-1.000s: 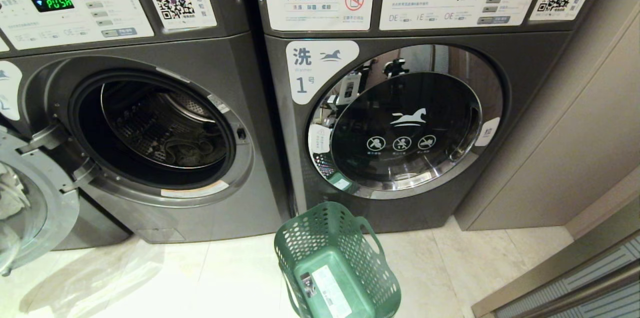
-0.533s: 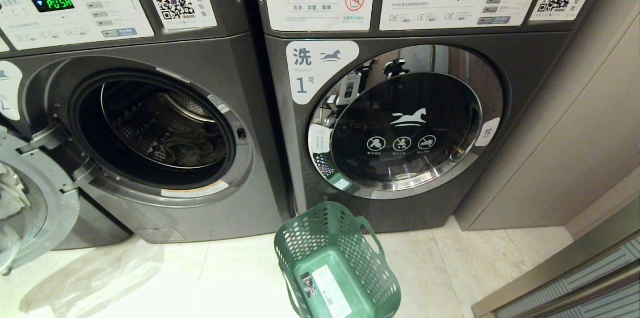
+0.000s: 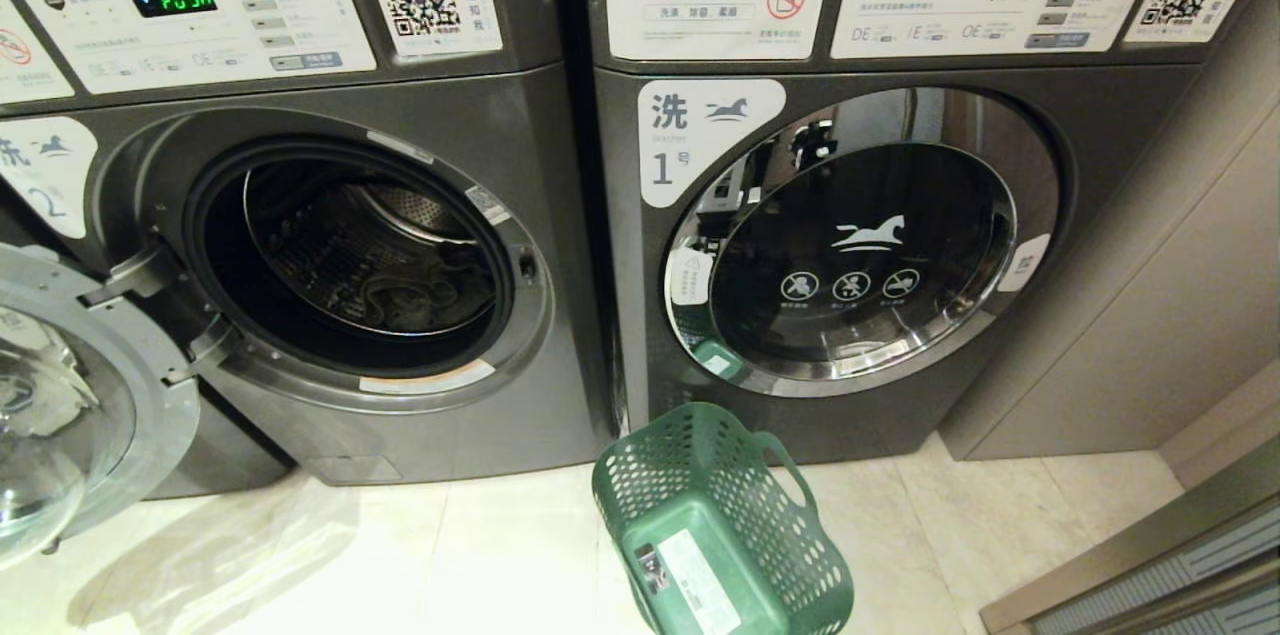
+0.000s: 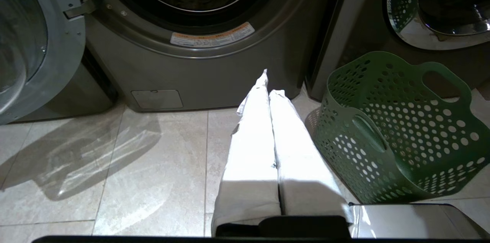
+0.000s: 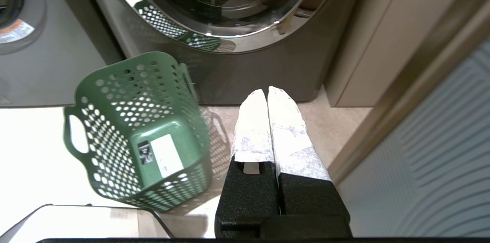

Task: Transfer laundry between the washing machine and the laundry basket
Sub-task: Pick a cloth and place it into the basket

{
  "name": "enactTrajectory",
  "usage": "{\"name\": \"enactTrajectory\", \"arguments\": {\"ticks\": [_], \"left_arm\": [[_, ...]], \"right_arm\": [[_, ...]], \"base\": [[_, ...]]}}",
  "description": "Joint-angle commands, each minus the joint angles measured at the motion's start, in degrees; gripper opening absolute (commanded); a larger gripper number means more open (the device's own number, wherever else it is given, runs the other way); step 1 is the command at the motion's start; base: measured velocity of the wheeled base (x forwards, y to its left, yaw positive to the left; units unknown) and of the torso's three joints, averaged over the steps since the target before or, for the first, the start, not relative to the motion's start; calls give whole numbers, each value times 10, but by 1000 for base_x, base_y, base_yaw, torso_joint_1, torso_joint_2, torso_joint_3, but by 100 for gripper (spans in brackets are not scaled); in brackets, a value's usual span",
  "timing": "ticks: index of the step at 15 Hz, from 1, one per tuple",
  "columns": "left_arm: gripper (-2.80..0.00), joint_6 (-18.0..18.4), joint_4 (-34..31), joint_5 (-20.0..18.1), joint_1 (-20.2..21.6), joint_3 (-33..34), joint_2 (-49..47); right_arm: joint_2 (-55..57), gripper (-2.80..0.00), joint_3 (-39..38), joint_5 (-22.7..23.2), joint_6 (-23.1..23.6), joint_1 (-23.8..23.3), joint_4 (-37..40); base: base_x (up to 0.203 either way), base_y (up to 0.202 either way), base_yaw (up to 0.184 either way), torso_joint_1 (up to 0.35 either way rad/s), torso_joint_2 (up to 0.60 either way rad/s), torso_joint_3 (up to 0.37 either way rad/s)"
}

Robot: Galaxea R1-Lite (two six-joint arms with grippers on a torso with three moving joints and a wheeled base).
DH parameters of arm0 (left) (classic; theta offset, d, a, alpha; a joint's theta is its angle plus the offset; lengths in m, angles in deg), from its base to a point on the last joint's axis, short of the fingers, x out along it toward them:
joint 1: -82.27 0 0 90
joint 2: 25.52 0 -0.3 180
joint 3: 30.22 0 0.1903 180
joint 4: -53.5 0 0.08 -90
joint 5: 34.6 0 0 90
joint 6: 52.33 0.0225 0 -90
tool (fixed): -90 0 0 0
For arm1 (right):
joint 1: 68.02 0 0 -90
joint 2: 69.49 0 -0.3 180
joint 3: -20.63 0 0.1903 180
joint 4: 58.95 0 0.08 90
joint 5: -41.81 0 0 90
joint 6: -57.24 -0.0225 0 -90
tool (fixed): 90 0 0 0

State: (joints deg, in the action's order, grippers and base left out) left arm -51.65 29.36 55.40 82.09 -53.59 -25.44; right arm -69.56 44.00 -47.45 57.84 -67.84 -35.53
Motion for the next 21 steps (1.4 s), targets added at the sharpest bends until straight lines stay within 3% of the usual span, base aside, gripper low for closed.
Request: {"name": "enactTrajectory", "arguments": {"ticks": [1,8,21], "left_arm": [[-280,0,0,0,0,0,0],[-280,0,0,0,0,0,0],[-280,0,0,0,0,0,0]], "right_arm": [[1,-280,0,0,0,0,0],[1,-280,0,0,0,0,0],[1,-280,0,-1,-3,1,0]], "base": [[0,193,-4,2,-1,2],[0,164,-2,2,1,2],[0,0,-8,0,0,0]]}}
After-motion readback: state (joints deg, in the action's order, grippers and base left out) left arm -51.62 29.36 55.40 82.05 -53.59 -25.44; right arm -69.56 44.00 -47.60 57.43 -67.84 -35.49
